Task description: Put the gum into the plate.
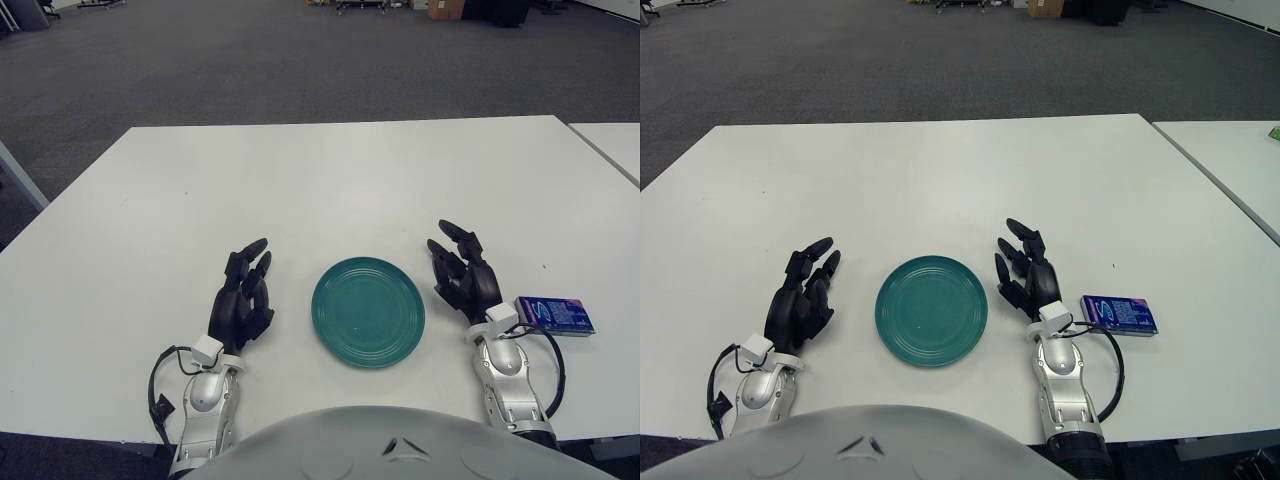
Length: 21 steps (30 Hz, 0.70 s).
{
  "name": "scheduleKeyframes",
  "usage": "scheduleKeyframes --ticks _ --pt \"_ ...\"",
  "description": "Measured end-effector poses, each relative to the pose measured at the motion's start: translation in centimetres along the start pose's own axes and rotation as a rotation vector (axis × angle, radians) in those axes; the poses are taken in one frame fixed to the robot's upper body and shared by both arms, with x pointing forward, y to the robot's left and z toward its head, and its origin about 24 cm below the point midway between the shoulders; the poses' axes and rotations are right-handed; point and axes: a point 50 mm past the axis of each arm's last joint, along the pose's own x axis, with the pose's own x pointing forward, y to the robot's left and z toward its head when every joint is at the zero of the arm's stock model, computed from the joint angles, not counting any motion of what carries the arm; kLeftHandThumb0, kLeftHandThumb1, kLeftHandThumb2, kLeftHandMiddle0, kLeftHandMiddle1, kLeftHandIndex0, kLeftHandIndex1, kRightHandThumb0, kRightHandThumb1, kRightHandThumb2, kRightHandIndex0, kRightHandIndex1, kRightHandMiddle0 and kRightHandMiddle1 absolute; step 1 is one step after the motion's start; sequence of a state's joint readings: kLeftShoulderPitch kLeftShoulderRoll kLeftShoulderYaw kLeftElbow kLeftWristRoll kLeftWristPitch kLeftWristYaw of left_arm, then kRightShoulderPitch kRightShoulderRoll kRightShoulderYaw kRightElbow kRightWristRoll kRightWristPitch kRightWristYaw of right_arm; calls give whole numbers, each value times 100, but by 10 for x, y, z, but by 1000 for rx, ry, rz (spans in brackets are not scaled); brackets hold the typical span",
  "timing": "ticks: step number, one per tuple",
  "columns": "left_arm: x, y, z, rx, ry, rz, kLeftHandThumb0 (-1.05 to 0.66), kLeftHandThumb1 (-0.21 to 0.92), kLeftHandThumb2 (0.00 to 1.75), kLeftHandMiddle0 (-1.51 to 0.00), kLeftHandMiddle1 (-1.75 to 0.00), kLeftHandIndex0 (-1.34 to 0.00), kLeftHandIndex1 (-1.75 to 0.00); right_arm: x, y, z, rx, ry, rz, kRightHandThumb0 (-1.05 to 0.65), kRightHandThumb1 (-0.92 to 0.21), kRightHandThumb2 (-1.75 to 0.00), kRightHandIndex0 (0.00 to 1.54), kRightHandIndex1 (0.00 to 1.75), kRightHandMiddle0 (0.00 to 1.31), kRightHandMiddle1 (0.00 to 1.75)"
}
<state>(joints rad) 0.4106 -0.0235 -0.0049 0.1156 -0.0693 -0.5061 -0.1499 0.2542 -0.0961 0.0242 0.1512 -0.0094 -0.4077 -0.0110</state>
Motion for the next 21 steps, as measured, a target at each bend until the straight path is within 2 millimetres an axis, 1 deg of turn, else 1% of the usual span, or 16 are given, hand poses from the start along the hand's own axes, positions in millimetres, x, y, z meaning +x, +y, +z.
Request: scheduleKeyframes --ticks 8,17,19,21 --pt "0 0 0 2 3 -2 -92 92 82 -32 0 0 -86 0 0 0 0 -2 -3 -71 -92 -55 53 1 0 66" --pt "3 -2 -1 15 7 -16 -89 92 85 -36 -2 -4 -88 0 -1 2 2 -15 -4 -70 -92 -51 55 2 0 66" --pt "4 -2 -1 16 5 -16 -88 92 87 -37 -2 -4 -88 -2 -1 5 1 -27 -6 -69 -92 -48 56 2 0 69" --pt "4 -2 -1 17 5 -17 -87 92 88 -37 -2 -5 -88 -9 -1 9 -1 -37 -13 -68 -92 -46 56 2 0 72"
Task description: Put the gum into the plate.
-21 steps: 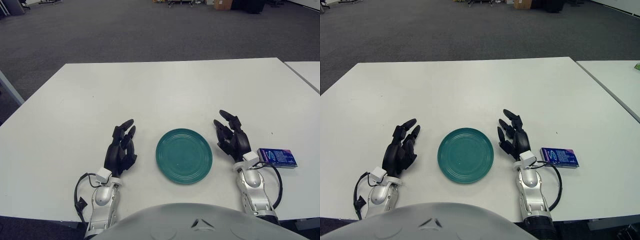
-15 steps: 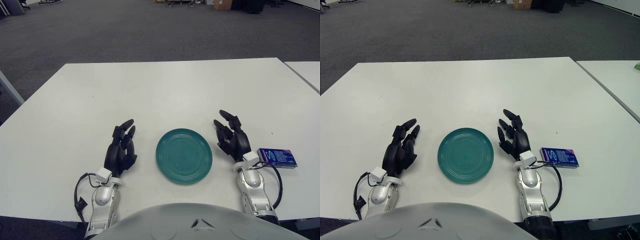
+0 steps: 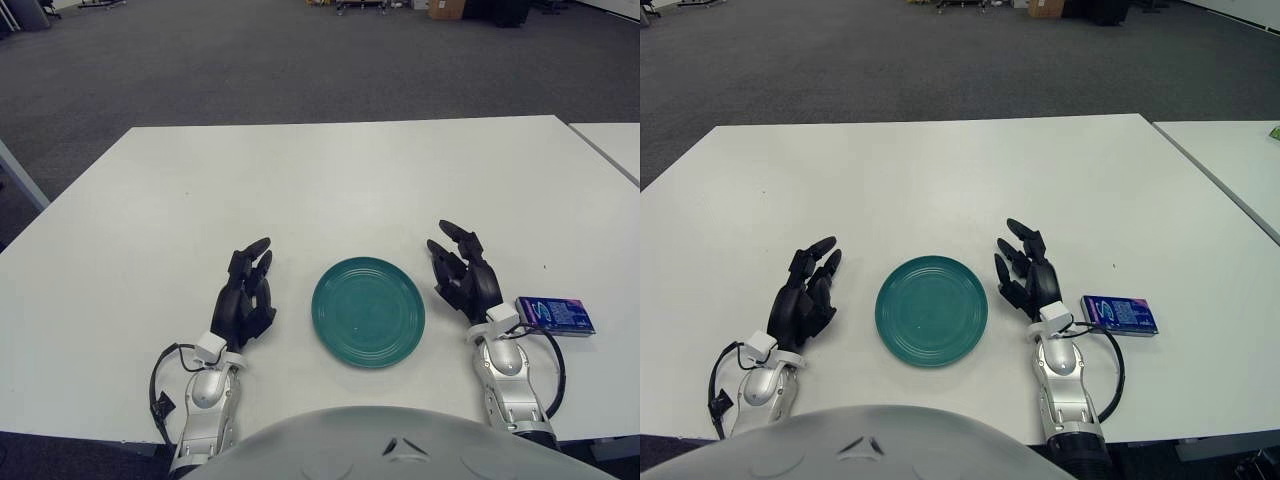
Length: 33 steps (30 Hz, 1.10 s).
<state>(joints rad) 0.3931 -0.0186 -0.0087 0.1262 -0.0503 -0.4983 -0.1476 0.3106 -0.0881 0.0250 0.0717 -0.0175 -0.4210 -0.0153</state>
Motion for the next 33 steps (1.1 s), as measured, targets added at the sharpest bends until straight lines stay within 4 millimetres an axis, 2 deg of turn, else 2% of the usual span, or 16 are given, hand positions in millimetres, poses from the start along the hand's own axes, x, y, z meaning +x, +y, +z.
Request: scheduleKeyframes --ticks 5,7,10,14,17,23,26,33 --pt "0 1 0 5 -2 -2 -85 92 89 -38 -2 -5 -87 -24 1 15 -38 -9 -24 -68 -92 -46 60 3 0 80" --pt "2 0 1 3 -6 -8 -84 92 89 -39 -2 -6 -87 -27 1 22 -77 -29 -26 -69 -92 -47 61 3 0 82" --pt "4 -3 1 -3 -9 -15 -83 92 89 -39 -3 -7 -88 -23 0 44 -172 -137 -38 -70 -92 -47 61 3 1 84" --pt "6 -4 2 -7 -16 -18 -82 92 88 -40 -3 -9 -88 -25 -11 77 -389 -328 -80 -72 -92 -48 63 4 3 86" --pt "7 -5 2 -11 -16 -22 -81 92 87 -41 -3 -9 -88 -29 -29 99 -595 -451 -139 -72 -92 -47 63 4 4 88" --pt "8 -5 1 -40 -14 -29 -78 92 86 -44 -4 -14 -90 -42 -56 133 -987 -575 -228 -72 -92 -40 63 4 2 89" --pt "9 -5 0 -56 -10 -33 -77 92 85 -45 -3 -16 -90 -46 -60 140 -1133 -574 -226 -75 -92 -35 63 4 4 87" --pt "14 -6 -1 -64 -11 -61 -76 92 84 -45 -3 -17 -91 -46 -65 135 -1313 -498 -185 -88 -92 -49 57 0 1 89"
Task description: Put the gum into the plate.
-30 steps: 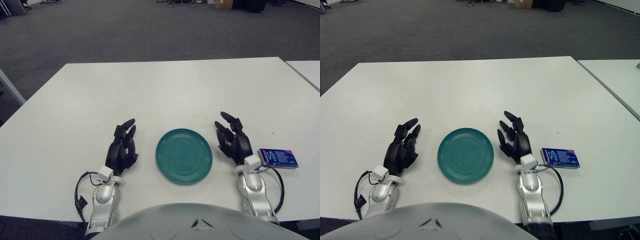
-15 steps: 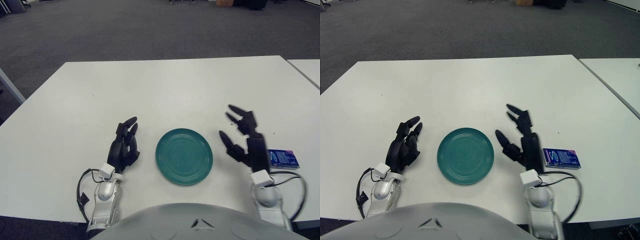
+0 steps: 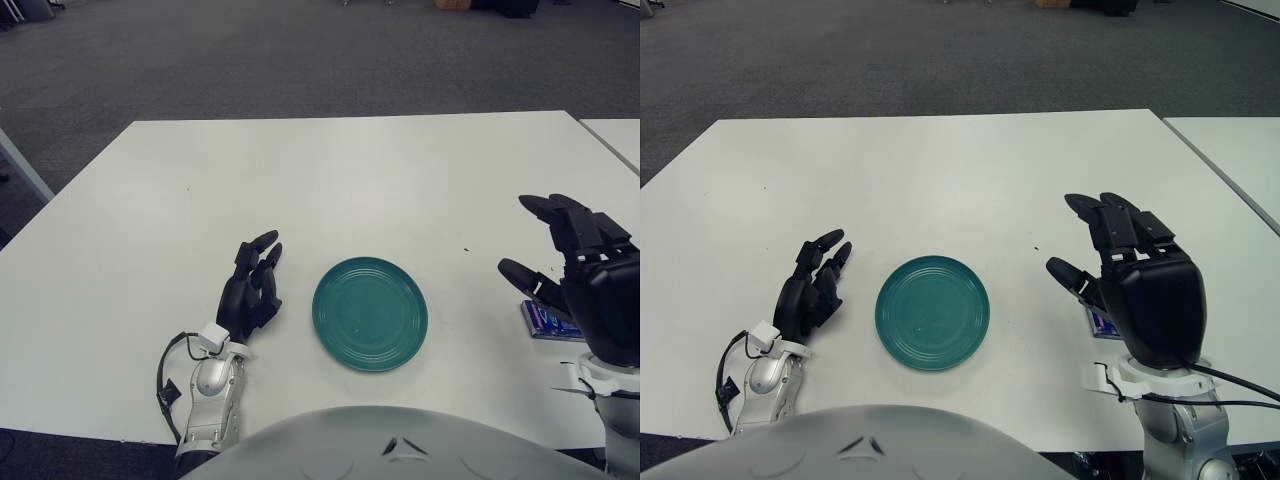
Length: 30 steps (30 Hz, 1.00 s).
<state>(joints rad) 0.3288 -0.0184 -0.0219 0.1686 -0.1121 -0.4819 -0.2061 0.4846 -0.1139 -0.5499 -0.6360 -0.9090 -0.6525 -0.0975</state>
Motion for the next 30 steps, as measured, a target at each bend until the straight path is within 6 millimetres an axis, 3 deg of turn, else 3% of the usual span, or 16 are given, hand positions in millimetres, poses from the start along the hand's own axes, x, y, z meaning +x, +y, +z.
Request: scheduleKeyframes --ticks 8,15,23,30 --pt "3 0 0 -3 -4 -30 -77 92 82 -46 -3 -19 -94 -7 8 -16 -29 99 102 -100 -92 -58 43 0 0 81" --pt "3 3 1 -3 -8 -40 -76 92 81 -47 -3 -16 -93 -14 16 -30 -30 199 226 -104 -92 -63 39 0 0 79" --pt "3 5 1 -3 -2 -42 -76 92 78 -52 -5 -13 -91 -40 54 -49 5 323 382 -105 -92 -53 44 3 0 81" --pt "3 7 0 -27 9 -41 -79 92 76 -56 -6 -13 -93 -53 78 -49 55 355 444 -105 -92 -50 47 4 0 83"
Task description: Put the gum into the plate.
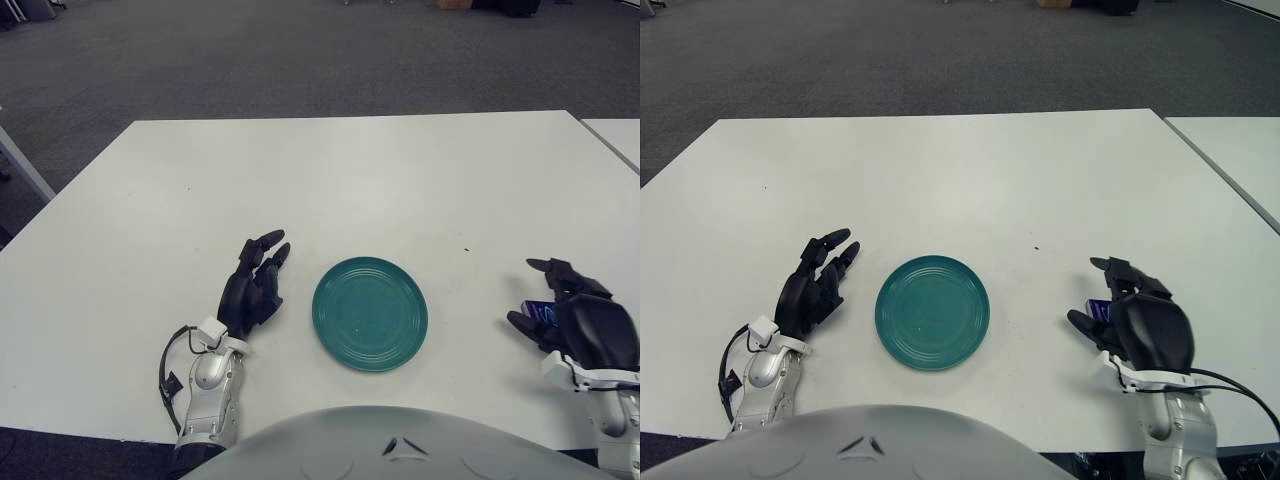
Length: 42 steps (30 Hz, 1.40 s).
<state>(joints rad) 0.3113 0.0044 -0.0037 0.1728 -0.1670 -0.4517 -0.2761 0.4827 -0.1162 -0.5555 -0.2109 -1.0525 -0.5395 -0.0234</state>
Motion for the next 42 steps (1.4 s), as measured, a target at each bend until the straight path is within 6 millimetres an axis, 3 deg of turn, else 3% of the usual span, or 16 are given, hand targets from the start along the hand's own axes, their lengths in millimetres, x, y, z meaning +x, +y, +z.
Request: scheduleKeyframes --ticks 20,42 --pt "0 10 0 48 20 -11 -88 92 87 -54 -4 -10 -92 -2 23 -1 81 21 5 -104 -92 -69 46 1 0 78" --pt "1 24 -1 58 31 6 -90 92 87 -44 0 -3 -87 3 39 -15 155 83 13 -94 -92 -61 42 0 0 79"
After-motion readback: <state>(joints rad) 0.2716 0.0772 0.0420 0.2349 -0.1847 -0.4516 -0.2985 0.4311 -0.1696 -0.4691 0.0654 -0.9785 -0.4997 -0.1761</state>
